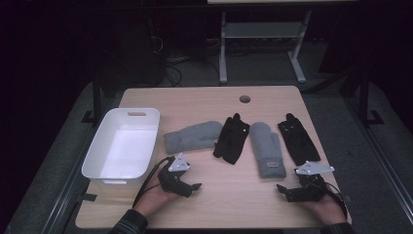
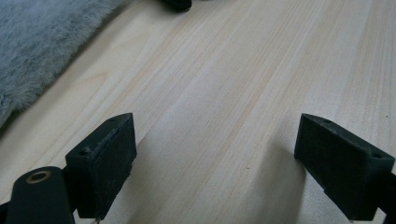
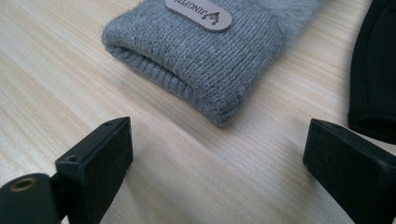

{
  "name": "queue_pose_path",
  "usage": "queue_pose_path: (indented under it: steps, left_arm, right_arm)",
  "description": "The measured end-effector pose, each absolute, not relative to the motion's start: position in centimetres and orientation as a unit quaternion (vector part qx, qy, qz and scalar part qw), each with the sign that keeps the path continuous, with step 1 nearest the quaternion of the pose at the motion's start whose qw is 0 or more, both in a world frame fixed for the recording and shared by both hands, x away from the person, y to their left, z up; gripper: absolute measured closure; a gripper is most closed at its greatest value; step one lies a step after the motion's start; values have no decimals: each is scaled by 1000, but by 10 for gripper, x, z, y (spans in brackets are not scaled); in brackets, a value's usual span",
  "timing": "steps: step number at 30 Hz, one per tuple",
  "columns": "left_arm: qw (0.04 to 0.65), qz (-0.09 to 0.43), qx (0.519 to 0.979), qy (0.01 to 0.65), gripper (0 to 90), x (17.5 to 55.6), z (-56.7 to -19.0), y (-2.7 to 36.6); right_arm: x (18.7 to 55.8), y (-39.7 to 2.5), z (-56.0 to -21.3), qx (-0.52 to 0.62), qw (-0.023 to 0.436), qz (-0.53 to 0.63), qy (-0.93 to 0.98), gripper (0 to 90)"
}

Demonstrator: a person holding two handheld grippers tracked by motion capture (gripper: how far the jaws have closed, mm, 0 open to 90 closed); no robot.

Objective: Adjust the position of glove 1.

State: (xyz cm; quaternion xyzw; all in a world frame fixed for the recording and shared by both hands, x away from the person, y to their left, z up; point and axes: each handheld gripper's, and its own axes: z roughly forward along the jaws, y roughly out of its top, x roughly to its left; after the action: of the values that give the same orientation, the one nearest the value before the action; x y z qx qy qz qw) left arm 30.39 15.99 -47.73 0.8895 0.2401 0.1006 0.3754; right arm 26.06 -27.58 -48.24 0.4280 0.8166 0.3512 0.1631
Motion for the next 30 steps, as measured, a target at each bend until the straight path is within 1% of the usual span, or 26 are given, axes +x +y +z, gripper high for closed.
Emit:
queue_pose_path:
  steps: [2,3,4,6,7,8,9,10,11,12,13,14,16,17,18,19,21,30]
  left_arm:
    - [376,101,890,240,119,304,-477,160]
    - [376,101,890,240,119,304,-477,160]
    - [376,101,889,240,119,304,-477,160]
    - [376,101,889,240,119,304,-477,160]
    - [375,101,889,240,119,304,-477,160]
    - [376,101,889,240,119,304,-477,160]
    - [376,101,889,240,119,304,-477,160]
    - [376,101,889,240,119,304,-477,160]
    - [376,101,889,240,119,304,-477,160]
    - [376,101,889,240,119,304,-477,160]
    - [376,100,890,240,119,304,-477,160]
    - [379,99,888,242,119,304,-478,160]
    - [380,99,887,242,119,304,-478,160]
    - [379,100,888,240,119,304,-478,160]
    - [379,100,888,240,119,304,-478,160]
    - [379,101,889,237,119,304,-478,160]
    - [378,100,889,238,119,304,-478,160]
    - [379,99,889,238,119,304,-478,160]
  right_arm:
    - [261,-276,-482,427,161,348,819,90]
    - [261,-276,-481,426,160,347,820,113]
    - [261,-276,-479,427,158,346,820,159]
    - [261,-276,-477,426,154,345,822,165]
    - [261,-276,-475,425,151,344,824,189]
    - [261,-276,-470,421,150,345,825,293]
    - [261,-276,-470,421,150,345,825,293]
    - [263,-276,-463,420,145,351,824,395]
    - [265,-275,-458,415,143,355,826,459]
    - [265,-275,-458,415,143,355,826,459]
    - [267,-274,-454,410,147,356,827,516]
    - [271,-272,-447,402,148,363,828,640]
    - [275,-269,-442,394,151,367,829,748]
    - [277,-268,-440,392,149,372,828,787]
    - [277,-268,-440,392,149,372,828,787]
    - [283,-264,-438,385,146,376,830,854]
    - [290,-259,-437,381,140,374,834,899]
    - [315,-252,-439,383,134,369,836,900]
